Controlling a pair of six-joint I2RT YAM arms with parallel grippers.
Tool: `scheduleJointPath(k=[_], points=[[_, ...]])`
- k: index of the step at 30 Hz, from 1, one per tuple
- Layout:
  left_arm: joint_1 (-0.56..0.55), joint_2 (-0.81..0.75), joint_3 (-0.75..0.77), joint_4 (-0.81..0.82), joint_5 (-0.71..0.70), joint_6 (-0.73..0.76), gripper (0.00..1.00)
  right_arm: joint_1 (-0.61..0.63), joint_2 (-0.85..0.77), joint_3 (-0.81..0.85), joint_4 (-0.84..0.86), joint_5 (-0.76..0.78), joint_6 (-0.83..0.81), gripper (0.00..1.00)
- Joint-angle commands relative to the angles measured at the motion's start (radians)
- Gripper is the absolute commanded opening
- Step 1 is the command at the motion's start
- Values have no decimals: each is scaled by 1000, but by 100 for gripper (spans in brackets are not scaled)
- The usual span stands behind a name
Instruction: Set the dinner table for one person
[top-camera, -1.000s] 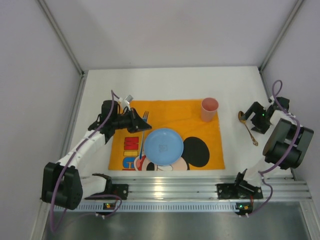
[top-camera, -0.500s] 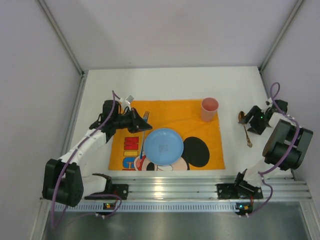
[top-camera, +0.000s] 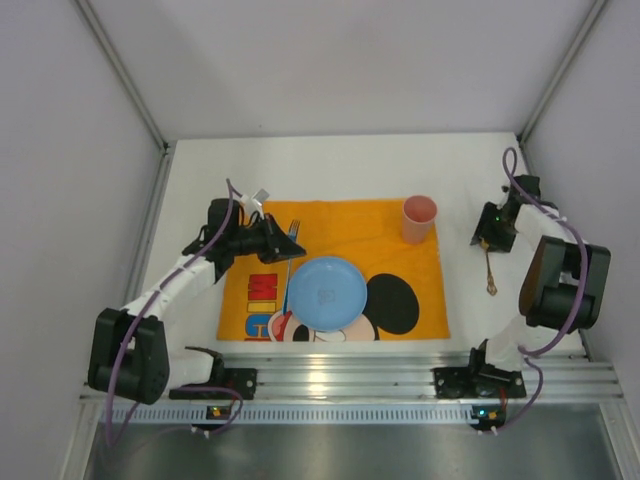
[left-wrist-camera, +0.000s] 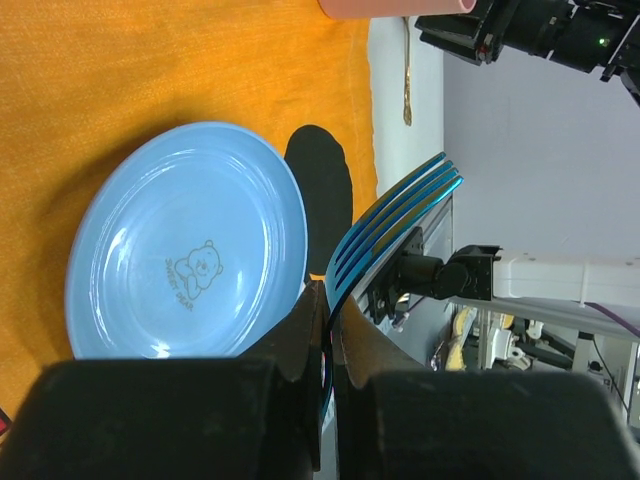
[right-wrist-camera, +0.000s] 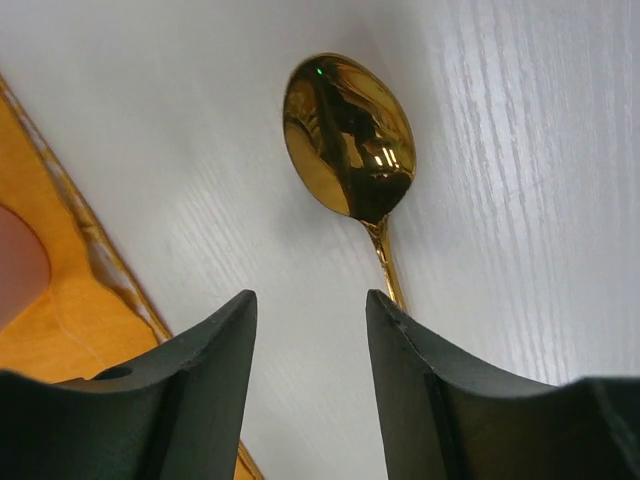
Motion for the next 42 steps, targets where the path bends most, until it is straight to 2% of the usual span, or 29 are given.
scheduleJointPath(k=[1,6,10,15,22,27,32,42], points=[[10,-7,25,70,21,-2,0,11,38,44,-80,177,-8,48],[26,-12,20,58,40,13,0,15,62,51,-109,298,4,44],[52,-13,29,30,50,38,0,10,19,48,-98,367,2,45],[60,15,43,30,69,36,0,24,86,67,-109,324,-15,39],[61,22,68,-10,72,67,0,53,91,7,-71,314,5,42],[64,31,71,-8,73,69,0,53,25,13,-29,278,7,42],[67,48,83,-7,75,70,0,61,103,71,-61,258,-15,42],[93,44,76,-75,49,105,0,120,178,79,-66,271,-28,41]])
